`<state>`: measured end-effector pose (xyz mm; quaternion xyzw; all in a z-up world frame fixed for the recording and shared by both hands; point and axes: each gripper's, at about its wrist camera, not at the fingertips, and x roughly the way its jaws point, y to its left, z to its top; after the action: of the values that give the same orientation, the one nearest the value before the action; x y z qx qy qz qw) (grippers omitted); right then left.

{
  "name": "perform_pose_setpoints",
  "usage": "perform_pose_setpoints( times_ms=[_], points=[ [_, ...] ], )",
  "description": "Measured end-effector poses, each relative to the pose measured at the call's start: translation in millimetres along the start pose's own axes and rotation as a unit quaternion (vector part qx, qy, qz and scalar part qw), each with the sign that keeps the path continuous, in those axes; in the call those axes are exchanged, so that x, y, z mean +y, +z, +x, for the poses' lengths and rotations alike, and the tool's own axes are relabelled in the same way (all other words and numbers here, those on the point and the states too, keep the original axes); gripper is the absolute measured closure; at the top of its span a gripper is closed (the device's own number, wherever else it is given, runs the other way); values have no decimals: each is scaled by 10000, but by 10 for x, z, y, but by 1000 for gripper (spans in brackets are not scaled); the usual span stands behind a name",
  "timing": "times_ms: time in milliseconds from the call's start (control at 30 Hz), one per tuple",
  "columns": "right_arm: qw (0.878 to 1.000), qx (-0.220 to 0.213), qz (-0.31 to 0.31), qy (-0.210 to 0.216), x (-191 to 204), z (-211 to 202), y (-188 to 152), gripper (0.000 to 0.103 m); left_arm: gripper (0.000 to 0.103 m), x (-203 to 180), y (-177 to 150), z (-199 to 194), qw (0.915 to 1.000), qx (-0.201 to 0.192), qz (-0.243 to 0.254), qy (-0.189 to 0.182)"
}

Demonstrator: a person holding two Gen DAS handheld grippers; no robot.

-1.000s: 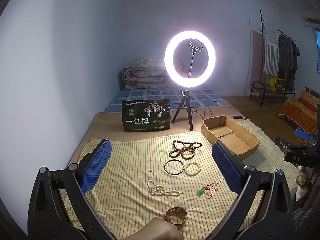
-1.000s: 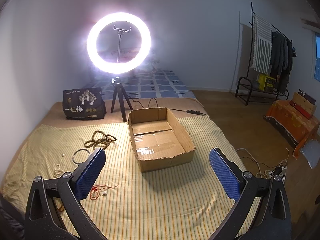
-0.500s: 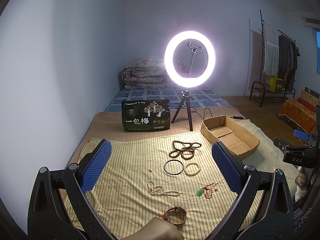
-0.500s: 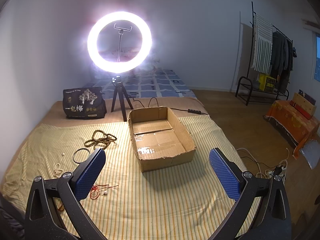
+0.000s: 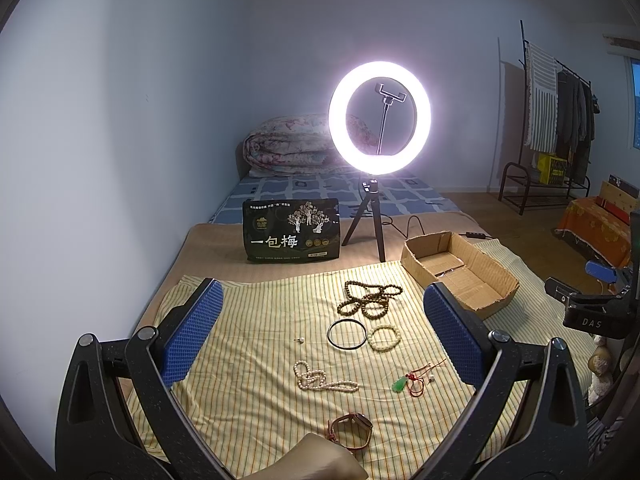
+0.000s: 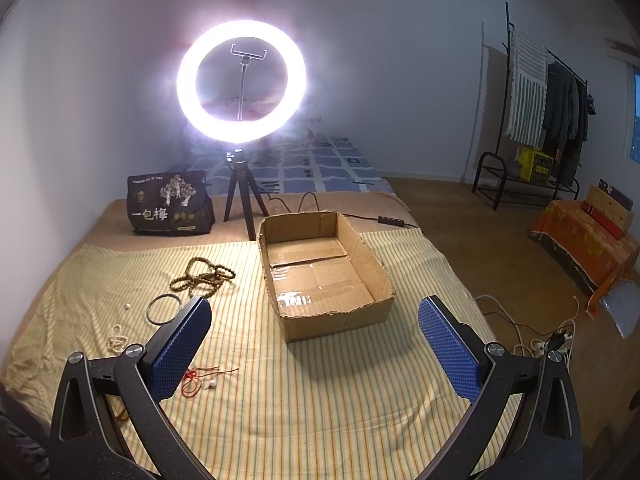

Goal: Organize jewelry

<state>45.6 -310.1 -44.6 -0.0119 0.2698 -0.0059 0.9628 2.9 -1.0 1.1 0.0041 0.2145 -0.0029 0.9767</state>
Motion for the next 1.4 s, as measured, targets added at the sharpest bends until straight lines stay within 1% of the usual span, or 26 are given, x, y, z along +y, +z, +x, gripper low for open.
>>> perform_pose_setpoints(
  times_ms=[433,600,733,1000,1200,1300,1400],
  points=[
    [10000,47,-27,25,34,25,-5,0,1,-1,-10,13,10000,19,3,-7],
    [9999,89,-60,45,63,54,-7,0,1,-91,-61,38,9999,111,7,5],
    [9998,139,-106,42,87,97,-4,0,1,-53,-101,125,9997,240,-8,-12],
    [9990,269,-335,82,177,248,-64,0,1,99,-183,335,9977,679,-3,-37],
    [9940,512,-828,492,394,448,-198,0,1,224,-269,538,9933,1154,49,-81],
    [9872,750,-1223,700,547,582,-275,0,1,279,-321,661,9902,1389,59,-149],
    [9802,990,-1438,933,629,691,-345,0,1,299,-401,773,9867,1611,70,-223]
  ],
)
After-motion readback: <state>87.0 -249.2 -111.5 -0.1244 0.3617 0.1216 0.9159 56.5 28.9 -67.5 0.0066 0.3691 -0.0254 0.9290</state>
